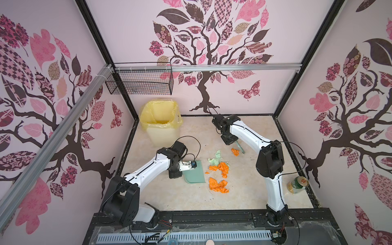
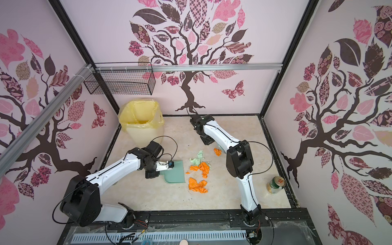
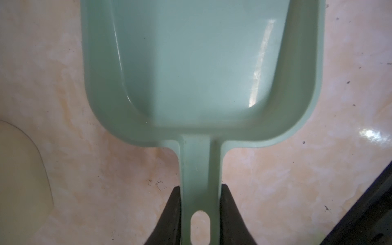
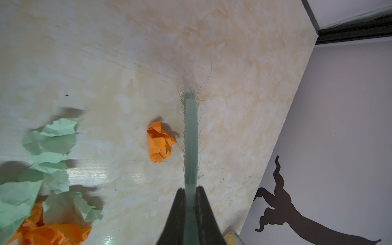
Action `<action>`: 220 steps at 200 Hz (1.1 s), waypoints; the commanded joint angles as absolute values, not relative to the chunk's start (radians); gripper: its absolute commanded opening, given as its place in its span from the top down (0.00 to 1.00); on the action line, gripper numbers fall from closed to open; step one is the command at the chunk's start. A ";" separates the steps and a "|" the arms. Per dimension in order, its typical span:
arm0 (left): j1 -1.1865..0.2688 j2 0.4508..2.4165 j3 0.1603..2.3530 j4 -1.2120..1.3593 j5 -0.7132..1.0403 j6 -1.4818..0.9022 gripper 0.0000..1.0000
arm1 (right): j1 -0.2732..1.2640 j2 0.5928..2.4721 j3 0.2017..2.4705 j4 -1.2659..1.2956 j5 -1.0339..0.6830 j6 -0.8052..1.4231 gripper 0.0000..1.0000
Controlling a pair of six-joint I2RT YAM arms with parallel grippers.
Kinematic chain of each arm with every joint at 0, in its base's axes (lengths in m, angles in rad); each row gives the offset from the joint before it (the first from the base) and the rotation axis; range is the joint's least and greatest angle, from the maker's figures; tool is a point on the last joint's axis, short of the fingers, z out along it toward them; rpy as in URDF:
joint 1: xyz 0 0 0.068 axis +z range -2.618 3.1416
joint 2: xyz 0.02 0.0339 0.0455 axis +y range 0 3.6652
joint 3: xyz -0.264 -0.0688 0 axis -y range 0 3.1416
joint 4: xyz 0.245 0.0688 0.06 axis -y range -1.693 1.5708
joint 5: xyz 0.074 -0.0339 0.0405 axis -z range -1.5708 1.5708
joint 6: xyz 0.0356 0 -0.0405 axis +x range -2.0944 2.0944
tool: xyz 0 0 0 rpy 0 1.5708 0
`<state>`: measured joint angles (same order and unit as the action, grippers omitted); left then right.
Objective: Sweep away the paper scraps from the table
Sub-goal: 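Lift the brush and reach back to scraps farther from the dustpan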
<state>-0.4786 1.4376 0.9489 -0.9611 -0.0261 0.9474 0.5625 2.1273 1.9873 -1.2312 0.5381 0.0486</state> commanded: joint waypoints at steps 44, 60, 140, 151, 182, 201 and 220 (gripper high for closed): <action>-0.478 1.461 0.973 -1.007 -0.028 0.931 1.00 | 0.584 2.098 1.990 -1.269 0.490 0.069 1.00; -0.479 1.474 0.974 -1.002 -0.029 0.926 1.00 | 0.593 2.104 1.989 -1.275 0.472 0.076 1.00; -0.478 1.486 0.983 -0.963 -0.022 0.902 1.00 | 0.741 2.070 2.013 -1.300 0.357 0.199 1.00; -0.479 1.488 0.982 -0.960 -0.020 0.900 1.00 | 0.764 2.072 2.036 -1.308 0.335 0.217 1.00; -0.478 1.493 0.983 -0.950 -0.014 0.894 1.00 | 0.827 2.093 2.121 -1.343 0.294 0.257 1.00; -0.479 1.489 0.978 -0.947 -0.012 0.893 1.00 | 0.855 2.101 2.157 -1.349 0.259 0.274 1.00; -0.478 1.485 0.975 -0.942 -0.008 0.890 1.00 | 0.870 2.100 2.165 -1.335 0.208 0.288 1.00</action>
<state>-0.4786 1.4822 0.9489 -0.9577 -0.0212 0.9043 0.8547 2.1250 2.1330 -1.3052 0.2810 0.2432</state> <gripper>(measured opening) 0.249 0.111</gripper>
